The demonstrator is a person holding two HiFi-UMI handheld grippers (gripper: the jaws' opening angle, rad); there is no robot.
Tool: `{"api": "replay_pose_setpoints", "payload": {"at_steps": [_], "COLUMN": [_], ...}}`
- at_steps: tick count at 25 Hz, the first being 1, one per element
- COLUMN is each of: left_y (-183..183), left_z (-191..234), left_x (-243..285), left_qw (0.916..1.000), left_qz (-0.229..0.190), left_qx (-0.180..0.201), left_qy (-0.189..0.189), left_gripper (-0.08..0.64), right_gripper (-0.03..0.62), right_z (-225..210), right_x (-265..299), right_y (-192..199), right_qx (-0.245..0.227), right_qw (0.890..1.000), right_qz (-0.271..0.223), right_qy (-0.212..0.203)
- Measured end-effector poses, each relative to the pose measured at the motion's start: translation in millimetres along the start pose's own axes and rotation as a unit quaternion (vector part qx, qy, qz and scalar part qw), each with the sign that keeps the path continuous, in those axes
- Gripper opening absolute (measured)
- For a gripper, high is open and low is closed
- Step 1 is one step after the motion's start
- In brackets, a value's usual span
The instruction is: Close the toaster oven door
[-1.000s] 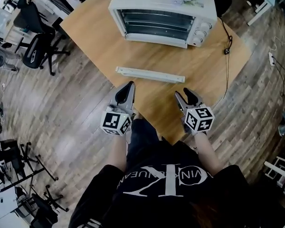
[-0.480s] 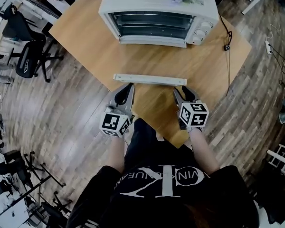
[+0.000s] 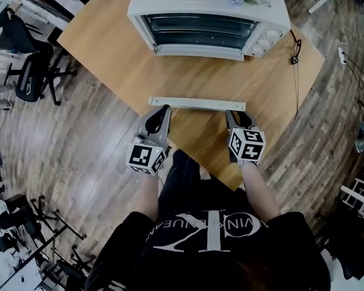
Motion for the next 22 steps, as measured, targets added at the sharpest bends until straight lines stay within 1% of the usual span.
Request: {"api": "replay_pose_setpoints", "payload": {"at_steps": [2, 5, 7, 10, 15, 19, 22], "left_y": [-0.6, -4.7, -9.0, -17.9, -32.1, -43.3, -48.6], "left_z": [6.7, 17.3, 24.3, 36.5, 63.4, 90.8, 105.1], "left_x": [0.5, 0.4, 0.4, -2.1, -12.2, -21.8, -28.0], "left_qw": [1.0, 0.9998, 0.9994, 0.9988, 0.9981, 0.9982, 0.9987], "left_qz": [-0.001, -0.002, -0.003, -0.009, -0.019, -0.028, -0.036], "left_qx": [-0.002, 0.006, 0.016, 0.025, 0.032, 0.031, 0.024], "left_qy": [0.005, 0.018, 0.029, 0.042, 0.049, 0.044, 0.026], "left_gripper": [0.011, 0.011, 0.011, 0.011, 0.011, 0.011, 0.011], "right_gripper": [0.13, 0.124, 0.087, 0.084, 0.08, 0.078, 0.078], "right_z": [-0.3, 0.8, 0.0, 1.5, 5.5, 10.2, 12.0], "right_x": [0.0, -1.1, -3.5, -8.5, -20.6, -25.7, -29.6], "right_y": [-0.2, -0.1, -1.5, -7.6, -19.3, -29.6, -40.5], "right_qx": [0.001, 0.005, 0.01, 0.016, 0.032, 0.035, 0.034], "right_qw": [1.0, 0.999, 0.999, 0.997, 0.992, 0.988, 0.986], "right_qz": [-0.003, -0.007, -0.013, -0.028, -0.064, -0.08, -0.095], "right_qy": [0.011, 0.031, 0.05, 0.07, 0.103, 0.125, 0.135]}}
Point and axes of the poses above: the fingertips, and each gripper's own axes: x forward along the fingers, z to its left, y out of its underside, the point moved 4 cm from there along -x, backward along the fingers, and after that the axes turned 2 degrees about z, right-handed, at the moved point
